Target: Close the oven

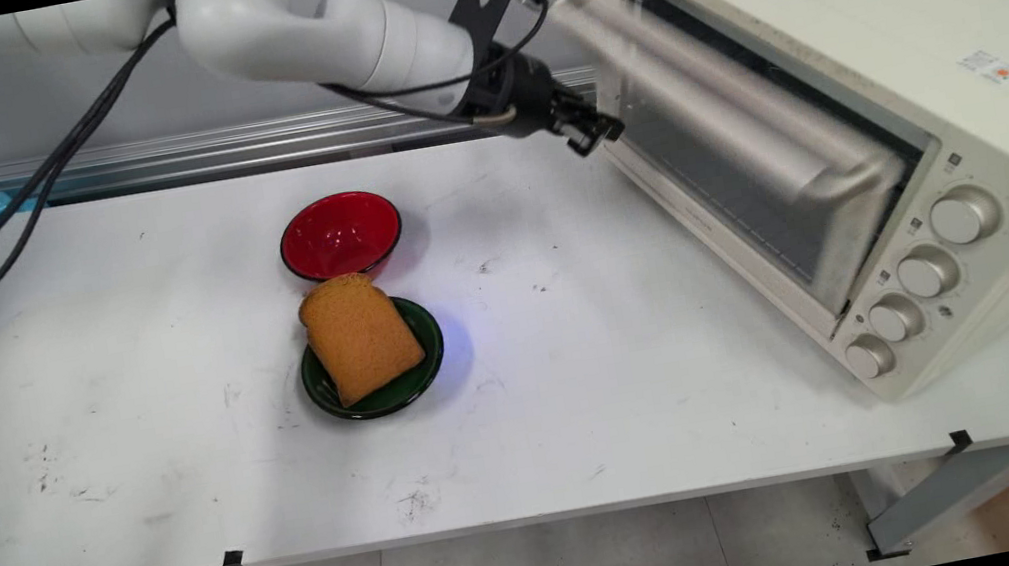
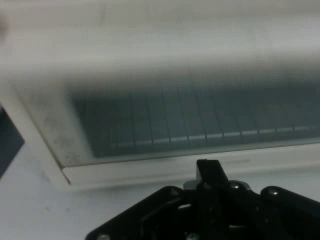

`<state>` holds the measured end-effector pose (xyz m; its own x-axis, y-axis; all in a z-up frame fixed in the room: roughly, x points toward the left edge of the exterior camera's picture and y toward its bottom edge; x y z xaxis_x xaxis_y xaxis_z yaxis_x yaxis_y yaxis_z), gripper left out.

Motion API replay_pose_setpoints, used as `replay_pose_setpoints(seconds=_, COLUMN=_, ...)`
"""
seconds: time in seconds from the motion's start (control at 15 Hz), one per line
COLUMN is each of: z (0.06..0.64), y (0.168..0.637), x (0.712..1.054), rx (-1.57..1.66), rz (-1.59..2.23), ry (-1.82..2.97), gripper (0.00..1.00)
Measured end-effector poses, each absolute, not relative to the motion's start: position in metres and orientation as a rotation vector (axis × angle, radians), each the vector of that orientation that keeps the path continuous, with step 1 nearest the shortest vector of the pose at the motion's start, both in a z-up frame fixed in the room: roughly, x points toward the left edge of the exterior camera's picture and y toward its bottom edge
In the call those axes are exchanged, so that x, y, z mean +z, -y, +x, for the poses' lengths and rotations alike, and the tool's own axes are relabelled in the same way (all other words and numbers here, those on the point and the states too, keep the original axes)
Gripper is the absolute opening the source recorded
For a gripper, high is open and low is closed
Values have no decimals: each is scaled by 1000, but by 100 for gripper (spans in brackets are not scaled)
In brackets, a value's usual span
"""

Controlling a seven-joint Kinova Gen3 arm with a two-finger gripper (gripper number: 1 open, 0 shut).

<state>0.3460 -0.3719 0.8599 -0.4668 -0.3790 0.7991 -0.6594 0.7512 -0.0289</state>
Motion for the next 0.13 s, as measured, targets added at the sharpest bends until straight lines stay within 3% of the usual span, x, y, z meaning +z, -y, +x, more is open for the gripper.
replay_pose_setpoints(seconds=0.13, z=342, y=377, x=868, rx=439, rz=765, ry=2093, gripper=0)
